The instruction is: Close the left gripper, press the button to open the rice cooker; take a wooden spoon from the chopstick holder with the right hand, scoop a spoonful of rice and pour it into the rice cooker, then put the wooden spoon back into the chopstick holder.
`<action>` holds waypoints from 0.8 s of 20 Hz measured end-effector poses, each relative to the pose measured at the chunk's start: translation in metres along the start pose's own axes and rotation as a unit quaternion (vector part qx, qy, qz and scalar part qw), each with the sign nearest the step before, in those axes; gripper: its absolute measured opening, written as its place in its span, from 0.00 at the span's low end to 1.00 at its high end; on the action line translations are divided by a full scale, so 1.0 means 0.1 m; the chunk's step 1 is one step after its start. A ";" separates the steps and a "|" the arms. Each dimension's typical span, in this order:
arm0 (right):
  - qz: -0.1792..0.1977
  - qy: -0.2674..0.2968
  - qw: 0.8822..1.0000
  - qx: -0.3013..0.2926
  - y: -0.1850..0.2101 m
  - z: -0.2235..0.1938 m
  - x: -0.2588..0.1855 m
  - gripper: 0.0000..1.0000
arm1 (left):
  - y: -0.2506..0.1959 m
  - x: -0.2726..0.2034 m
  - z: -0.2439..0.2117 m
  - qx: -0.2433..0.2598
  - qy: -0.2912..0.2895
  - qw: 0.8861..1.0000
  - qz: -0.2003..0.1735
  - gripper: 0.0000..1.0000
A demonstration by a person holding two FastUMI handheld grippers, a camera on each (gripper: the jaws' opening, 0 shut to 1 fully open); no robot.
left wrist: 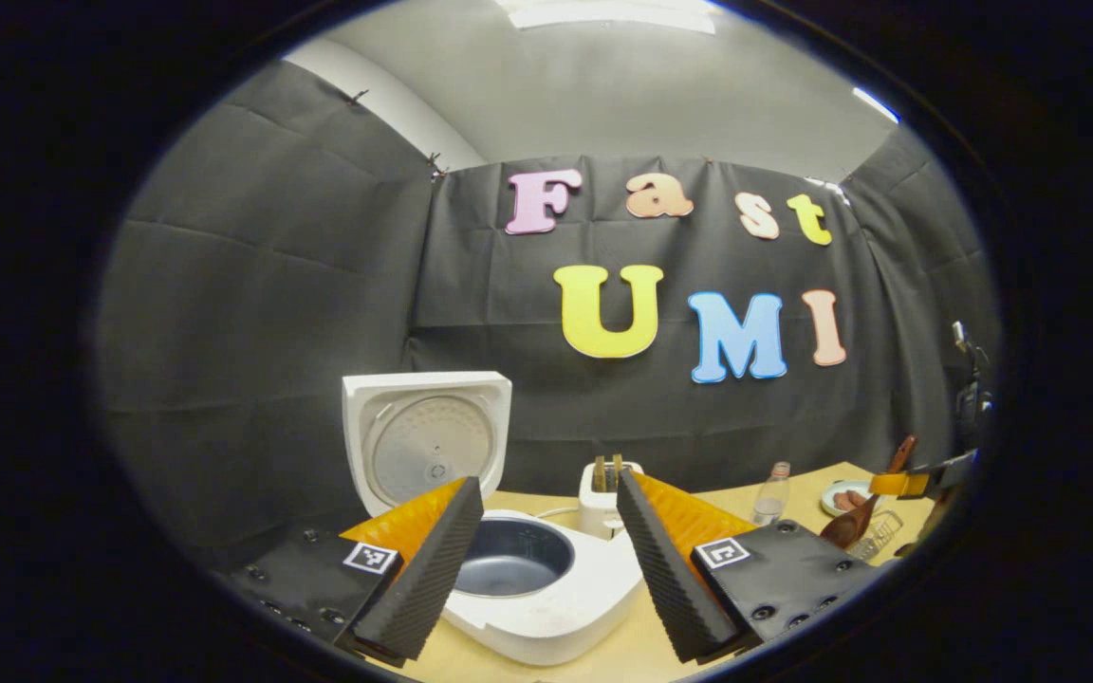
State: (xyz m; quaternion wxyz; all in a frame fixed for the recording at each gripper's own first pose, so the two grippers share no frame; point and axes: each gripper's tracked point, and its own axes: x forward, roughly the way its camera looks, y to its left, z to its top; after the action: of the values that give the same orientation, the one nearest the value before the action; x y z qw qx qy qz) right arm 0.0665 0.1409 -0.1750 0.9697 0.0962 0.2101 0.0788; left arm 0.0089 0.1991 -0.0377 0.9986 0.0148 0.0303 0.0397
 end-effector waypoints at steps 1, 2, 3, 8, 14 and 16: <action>-0.003 0.005 1.000 -0.011 0.04 -0.07 0.05 0.10 | 0.09 0.02 -0.03 -0.001 0.001 1.000 0.004 0.97; -0.008 0.009 1.000 -0.022 0.06 -0.14 0.09 0.10 | 0.16 0.03 -0.03 -0.002 0.002 1.000 0.007 0.98; -0.013 0.014 0.999 -0.033 0.07 -0.22 0.13 0.10 | 0.23 0.03 -0.06 -0.003 0.004 1.000 0.009 0.98; -0.034 0.039 0.995 -0.090 0.12 -0.57 0.30 0.10 | 0.52 0.04 -0.12 0.005 0.009 1.000 0.015 0.98; -0.007 0.041 0.990 -0.138 0.57 -0.78 0.33 0.10 | 0.68 0.05 -0.17 0.005 0.012 1.000 0.015 0.98; 0.006 0.048 0.991 -0.124 0.72 -0.86 0.29 0.10 | 0.70 0.04 -0.17 0.001 0.011 1.000 0.015 0.98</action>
State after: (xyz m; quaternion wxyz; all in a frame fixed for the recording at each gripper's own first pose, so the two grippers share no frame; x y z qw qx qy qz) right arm 0.0487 0.2294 -0.2473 0.9625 -0.0271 0.2443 0.1144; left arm 0.0060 0.2700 -0.0528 0.9975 0.0155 0.0408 0.0552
